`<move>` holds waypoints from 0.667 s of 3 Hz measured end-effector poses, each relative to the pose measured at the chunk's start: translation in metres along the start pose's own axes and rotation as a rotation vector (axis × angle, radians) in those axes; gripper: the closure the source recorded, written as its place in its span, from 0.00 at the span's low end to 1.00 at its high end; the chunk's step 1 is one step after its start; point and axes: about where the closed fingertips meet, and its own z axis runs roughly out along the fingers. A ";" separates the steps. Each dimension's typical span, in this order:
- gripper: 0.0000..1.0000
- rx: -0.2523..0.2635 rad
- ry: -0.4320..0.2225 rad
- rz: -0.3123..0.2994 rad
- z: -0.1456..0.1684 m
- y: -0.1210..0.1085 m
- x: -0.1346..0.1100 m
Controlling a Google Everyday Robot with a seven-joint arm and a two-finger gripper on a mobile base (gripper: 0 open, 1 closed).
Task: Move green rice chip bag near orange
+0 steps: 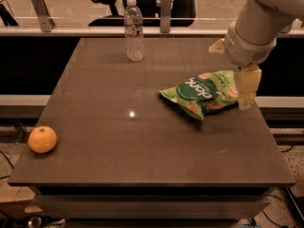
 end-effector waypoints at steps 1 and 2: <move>0.00 0.002 0.088 0.010 0.014 0.005 0.012; 0.00 -0.010 0.122 0.034 0.034 0.005 0.025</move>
Offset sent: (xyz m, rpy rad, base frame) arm 0.0214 -0.0381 -0.0584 -0.1380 -0.0053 -0.1048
